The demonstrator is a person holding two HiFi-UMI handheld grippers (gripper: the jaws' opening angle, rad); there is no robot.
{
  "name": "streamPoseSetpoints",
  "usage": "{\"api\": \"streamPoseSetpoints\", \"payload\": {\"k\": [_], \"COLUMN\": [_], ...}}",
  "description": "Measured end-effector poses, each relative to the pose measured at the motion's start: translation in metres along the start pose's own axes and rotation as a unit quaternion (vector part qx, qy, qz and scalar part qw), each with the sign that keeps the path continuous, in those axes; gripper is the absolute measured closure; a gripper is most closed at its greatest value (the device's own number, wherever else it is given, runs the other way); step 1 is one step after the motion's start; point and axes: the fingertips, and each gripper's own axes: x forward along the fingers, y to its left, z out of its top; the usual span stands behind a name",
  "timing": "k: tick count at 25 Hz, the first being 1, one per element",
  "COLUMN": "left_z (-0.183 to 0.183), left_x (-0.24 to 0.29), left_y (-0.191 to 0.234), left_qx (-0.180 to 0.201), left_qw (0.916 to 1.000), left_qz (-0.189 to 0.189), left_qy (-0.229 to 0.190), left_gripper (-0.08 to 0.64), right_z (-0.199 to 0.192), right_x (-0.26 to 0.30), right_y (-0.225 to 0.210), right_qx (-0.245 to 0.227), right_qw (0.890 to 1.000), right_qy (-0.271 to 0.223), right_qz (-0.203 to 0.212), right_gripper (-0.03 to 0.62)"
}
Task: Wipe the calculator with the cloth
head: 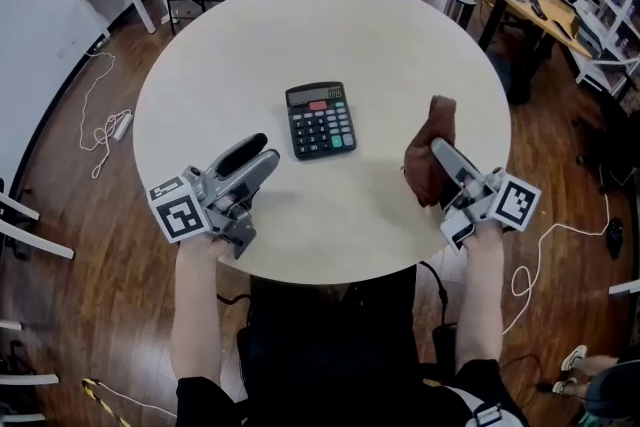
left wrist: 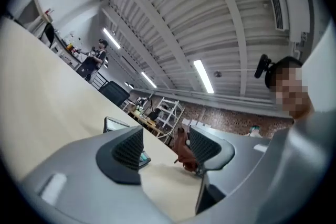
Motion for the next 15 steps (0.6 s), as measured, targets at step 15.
{"api": "streamPoseSetpoints", "payload": {"k": [15], "left_z": [-0.037], "left_x": [-0.042], "left_y": [-0.061], "left_qx": [-0.212], "left_qw": [0.9690], "left_qz": [-0.024], "left_qy": [-0.126], "left_gripper": [0.295], "right_z": [-0.041], "right_x": [-0.089], "right_y": [0.060], "right_qx": [0.030], "right_qw": [0.996], "right_qy": [-0.033], "right_qz": [0.072], "right_gripper": [0.495]}}
